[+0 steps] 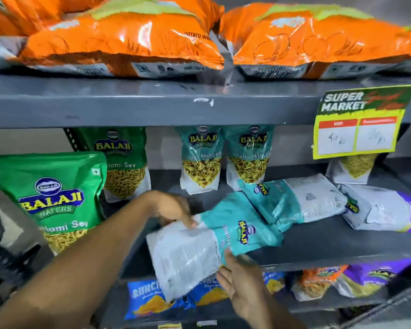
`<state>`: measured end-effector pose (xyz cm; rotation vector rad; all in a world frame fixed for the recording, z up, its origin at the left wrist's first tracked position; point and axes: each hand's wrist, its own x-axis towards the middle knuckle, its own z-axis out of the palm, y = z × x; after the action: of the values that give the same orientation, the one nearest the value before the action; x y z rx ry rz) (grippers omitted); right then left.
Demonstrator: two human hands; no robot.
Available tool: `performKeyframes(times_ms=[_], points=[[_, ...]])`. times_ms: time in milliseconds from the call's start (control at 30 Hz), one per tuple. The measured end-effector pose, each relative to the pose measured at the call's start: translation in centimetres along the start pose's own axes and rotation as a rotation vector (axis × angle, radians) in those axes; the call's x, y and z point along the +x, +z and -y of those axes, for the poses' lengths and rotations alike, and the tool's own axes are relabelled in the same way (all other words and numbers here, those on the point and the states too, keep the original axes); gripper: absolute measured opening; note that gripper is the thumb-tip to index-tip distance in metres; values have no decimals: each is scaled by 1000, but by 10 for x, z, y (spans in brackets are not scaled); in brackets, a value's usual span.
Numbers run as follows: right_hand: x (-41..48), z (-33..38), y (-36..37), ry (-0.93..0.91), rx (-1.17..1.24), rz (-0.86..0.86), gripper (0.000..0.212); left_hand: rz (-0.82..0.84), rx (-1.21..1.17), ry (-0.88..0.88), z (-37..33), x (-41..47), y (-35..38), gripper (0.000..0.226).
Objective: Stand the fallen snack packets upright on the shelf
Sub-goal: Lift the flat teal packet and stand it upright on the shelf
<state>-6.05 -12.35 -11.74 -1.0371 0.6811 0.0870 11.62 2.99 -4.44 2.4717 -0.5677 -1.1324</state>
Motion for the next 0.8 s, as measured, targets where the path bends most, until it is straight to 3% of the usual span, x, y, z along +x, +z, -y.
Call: performKeyframes(times_ms=[67, 167, 233, 300, 333, 367, 433, 567, 633, 800], points=[[-4, 0, 9, -83, -103, 62, 20, 103, -134, -10, 16, -26, 0, 9], [4, 13, 15, -294, -336, 119, 22, 55, -312, 123, 34, -62, 7, 12], [8, 35, 18, -500, -452, 141, 16, -117, -401, 233, 35, -78, 16, 12], [9, 65, 22, -670, -525, 127, 25, -360, -529, 306, 34, -77, 27, 49], [11, 79, 22, -741, -551, 143, 29, -465, -589, 348, 30, -74, 33, 51], [15, 90, 22, -788, -579, 151, 26, -559, -635, 389, 24, -70, 40, 39], [30, 101, 21, -845, -654, 160, 22, -686, -726, 428, 10, -57, 54, 23], [58, 100, 12, -845, -693, 145, 27, -834, -856, 454, 1, -25, 79, 31], [64, 99, 7, -866, -723, 94, 33, -879, -902, 459, 2, -15, 87, 29], [72, 92, -1, -941, -739, 60, 25, -897, -919, 475, 0, -9, 93, 32]])
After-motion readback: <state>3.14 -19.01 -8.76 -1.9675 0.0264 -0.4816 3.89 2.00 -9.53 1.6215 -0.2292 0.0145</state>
